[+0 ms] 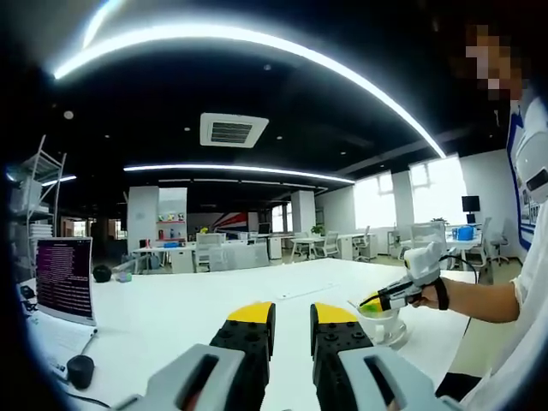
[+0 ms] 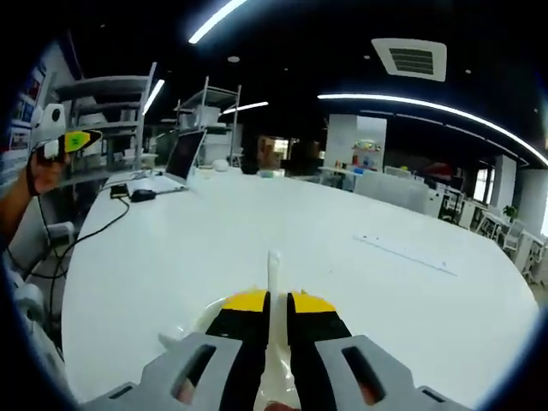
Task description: Tidy tabletop coffee trays, cups and spoons，present forward
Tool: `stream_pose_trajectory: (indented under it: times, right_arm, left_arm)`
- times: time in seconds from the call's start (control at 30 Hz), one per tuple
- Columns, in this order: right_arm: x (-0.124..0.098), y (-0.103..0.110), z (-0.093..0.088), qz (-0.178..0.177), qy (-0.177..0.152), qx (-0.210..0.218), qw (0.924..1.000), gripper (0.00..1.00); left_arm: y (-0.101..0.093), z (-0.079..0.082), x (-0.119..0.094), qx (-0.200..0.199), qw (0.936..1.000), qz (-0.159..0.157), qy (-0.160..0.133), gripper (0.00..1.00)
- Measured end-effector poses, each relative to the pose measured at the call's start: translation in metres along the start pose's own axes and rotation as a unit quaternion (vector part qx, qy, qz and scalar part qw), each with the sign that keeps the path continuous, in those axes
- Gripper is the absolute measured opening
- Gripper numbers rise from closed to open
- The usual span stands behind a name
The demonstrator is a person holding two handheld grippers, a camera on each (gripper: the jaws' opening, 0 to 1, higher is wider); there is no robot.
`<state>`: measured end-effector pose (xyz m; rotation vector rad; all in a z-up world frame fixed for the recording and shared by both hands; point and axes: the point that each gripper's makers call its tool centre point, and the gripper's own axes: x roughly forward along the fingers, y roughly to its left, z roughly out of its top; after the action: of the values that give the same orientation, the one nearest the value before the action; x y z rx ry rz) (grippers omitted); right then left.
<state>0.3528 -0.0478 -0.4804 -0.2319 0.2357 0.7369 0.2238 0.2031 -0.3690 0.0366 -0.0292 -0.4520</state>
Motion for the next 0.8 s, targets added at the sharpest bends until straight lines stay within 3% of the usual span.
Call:
stream_pose_trajectory:
  times: [0.2,0.4,0.6,0.8]
  right_arm:
    - [-0.012,-0.007,0.015,-0.001,-0.022,0.002,0.9998,0.1]
    - [-0.038,-0.026,0.036,-0.007,-0.046,0.011,0.9988,0.12]
    - [-0.07,-0.053,0.045,-0.044,-0.053,-0.007,0.9976,0.12]
    - [-0.103,-0.075,0.048,-0.073,-0.074,0.01,0.9946,0.13]
  left_arm:
    - [0.001,-0.002,0.003,-0.004,1.0,0.003,-0.002,0.19]
    - [0.002,-0.004,0.006,-0.009,0.9998,0.012,-0.01,0.19]
    - [0.0,-0.01,0.01,-0.013,0.9996,0.021,-0.01,0.19]
    - [-0.005,-0.019,0.015,-0.022,0.9994,0.025,-0.005,0.19]
